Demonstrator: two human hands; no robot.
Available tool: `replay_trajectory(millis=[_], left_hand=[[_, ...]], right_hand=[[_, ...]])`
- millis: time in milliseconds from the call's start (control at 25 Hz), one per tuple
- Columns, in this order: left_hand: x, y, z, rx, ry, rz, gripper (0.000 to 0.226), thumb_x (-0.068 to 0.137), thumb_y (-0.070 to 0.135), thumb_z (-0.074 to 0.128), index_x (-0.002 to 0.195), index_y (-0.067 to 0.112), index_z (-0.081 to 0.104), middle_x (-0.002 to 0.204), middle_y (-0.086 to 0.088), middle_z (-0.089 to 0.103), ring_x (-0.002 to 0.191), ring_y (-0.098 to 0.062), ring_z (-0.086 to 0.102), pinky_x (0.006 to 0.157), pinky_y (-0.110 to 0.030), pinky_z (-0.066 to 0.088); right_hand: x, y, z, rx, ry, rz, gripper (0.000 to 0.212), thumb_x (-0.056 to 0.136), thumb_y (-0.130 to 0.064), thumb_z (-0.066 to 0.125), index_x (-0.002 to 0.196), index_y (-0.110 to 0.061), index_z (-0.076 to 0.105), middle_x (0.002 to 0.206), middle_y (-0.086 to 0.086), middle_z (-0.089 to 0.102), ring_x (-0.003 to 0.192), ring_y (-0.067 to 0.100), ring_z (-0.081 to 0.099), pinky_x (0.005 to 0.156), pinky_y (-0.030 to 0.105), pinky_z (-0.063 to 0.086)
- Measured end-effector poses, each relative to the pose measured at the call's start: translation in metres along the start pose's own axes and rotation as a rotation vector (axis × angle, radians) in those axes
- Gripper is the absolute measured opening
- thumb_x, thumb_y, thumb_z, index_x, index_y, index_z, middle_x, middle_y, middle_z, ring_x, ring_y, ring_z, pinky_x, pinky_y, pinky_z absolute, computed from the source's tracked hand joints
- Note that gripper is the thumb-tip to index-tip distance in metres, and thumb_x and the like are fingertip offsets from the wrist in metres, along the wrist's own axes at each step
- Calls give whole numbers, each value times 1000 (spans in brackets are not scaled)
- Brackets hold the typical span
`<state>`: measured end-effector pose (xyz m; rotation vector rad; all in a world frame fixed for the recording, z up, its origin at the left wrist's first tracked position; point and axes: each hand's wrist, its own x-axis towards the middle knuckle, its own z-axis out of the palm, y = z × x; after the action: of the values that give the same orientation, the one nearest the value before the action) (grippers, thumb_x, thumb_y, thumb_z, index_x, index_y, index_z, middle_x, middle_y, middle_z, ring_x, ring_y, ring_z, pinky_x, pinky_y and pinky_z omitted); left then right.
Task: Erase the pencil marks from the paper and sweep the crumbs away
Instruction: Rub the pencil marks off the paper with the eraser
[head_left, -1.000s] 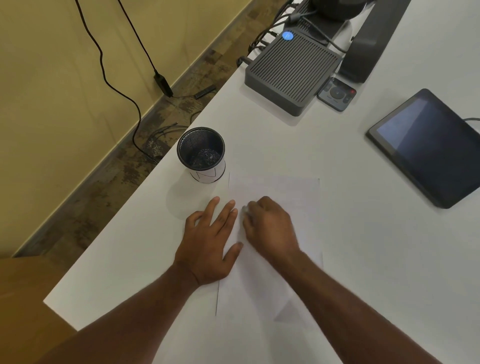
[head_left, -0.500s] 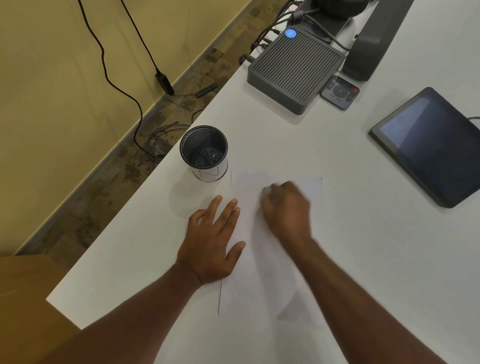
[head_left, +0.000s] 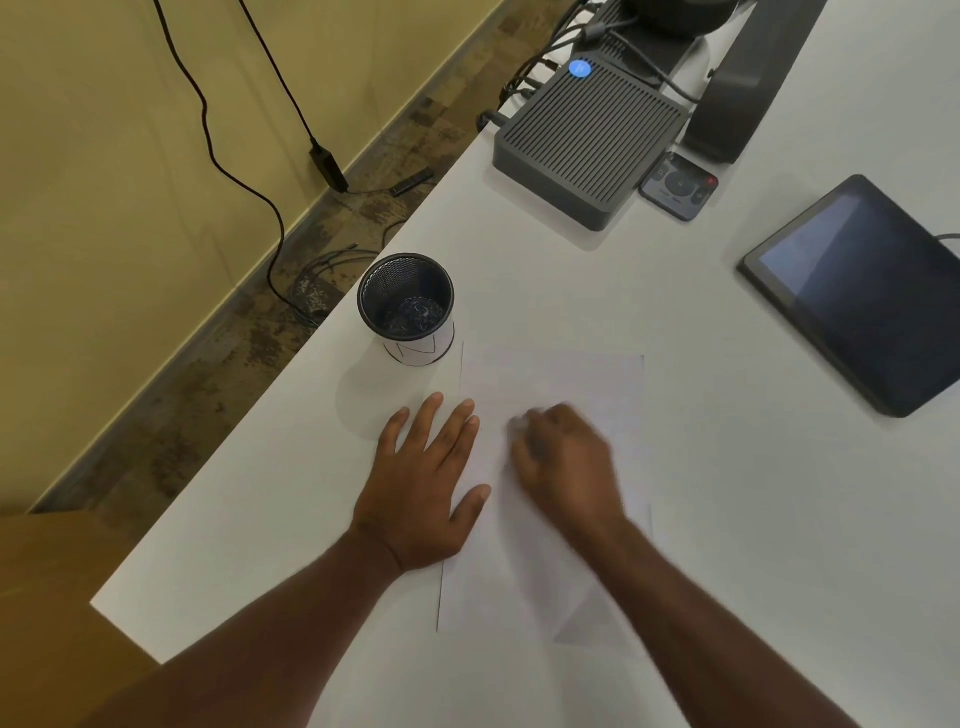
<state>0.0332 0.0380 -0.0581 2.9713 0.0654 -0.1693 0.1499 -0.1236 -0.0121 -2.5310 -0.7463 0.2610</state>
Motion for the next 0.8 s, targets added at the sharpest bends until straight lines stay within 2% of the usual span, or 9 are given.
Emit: replay_trajectory(millis=[80, 120, 280, 320, 440, 600, 640, 720, 800], left_hand=[[1, 0, 0, 9, -5, -16, 74, 100, 57, 37, 160, 13, 33, 172, -5, 26, 159, -35, 18, 123, -62, 23], [2, 0, 0, 9, 0, -15, 74, 100, 57, 38, 160, 13, 33, 171, -5, 26, 159, -35, 18, 123, -62, 23], [0, -1, 2, 9, 32, 15, 73, 101, 55, 37, 159, 11, 36, 171, -6, 28, 159, -36, 20, 123, -61, 24], [0, 0, 2, 9, 29, 9, 73, 101, 56, 37, 159, 12, 35, 171, -6, 28, 159, -36, 20, 123, -61, 24], [2, 0, 1, 12, 23, -15, 74, 100, 57, 36, 159, 13, 35, 171, -6, 28, 158, -36, 21, 123, -61, 24], [0, 0, 2, 6, 46, 16, 73, 101, 55, 37, 159, 12, 36, 170, -6, 28, 159, -36, 20, 123, -61, 24], [0, 0, 2, 6, 47, 14, 73, 100, 55, 38, 159, 12, 36, 170, -6, 29, 158, -36, 21, 123, -61, 24], [1, 0, 2, 12, 37, -7, 73, 100, 57, 37, 159, 12, 36, 170, -6, 29, 158, -36, 21, 123, -61, 24], [2, 0, 3, 12, 42, -9, 73, 100, 56, 37, 159, 12, 36, 170, -6, 29, 158, -36, 21, 123, -61, 24]], right_hand=[[25, 26, -17, -49, 213, 234, 21, 91, -19, 60, 74, -8, 64, 72, 11, 58, 69, 32, 59, 57, 31, 37], [28, 26, -17, -45, 252, 260, 21, 91, -18, 59, 72, -8, 63, 71, 12, 57, 68, 33, 58, 56, 31, 36], [-14, -11, 12, -23, 47, -57, 11, 87, -17, 63, 79, -10, 65, 73, 7, 56, 65, 26, 56, 56, 24, 32], [-3, 2, 2, 7, 37, 8, 12, 88, -17, 63, 78, -10, 65, 73, 7, 57, 67, 27, 57, 56, 25, 32], [24, 31, -17, -23, 277, 280, 20, 89, -18, 61, 71, -9, 63, 71, 9, 56, 66, 30, 58, 55, 29, 34], [-11, -11, 12, -24, 75, -70, 13, 87, -14, 64, 75, -8, 63, 71, 8, 55, 62, 27, 55, 54, 26, 34], [0, -1, 3, 9, 57, -12, 15, 88, -15, 63, 74, -8, 63, 71, 8, 55, 63, 28, 56, 54, 27, 35], [25, 26, -14, -28, 240, 213, 21, 90, -18, 61, 71, -8, 63, 72, 8, 55, 64, 30, 57, 55, 29, 34], [23, 18, -13, -25, 230, 210, 19, 89, -16, 61, 72, -8, 63, 72, 9, 55, 64, 29, 56, 55, 29, 36]])
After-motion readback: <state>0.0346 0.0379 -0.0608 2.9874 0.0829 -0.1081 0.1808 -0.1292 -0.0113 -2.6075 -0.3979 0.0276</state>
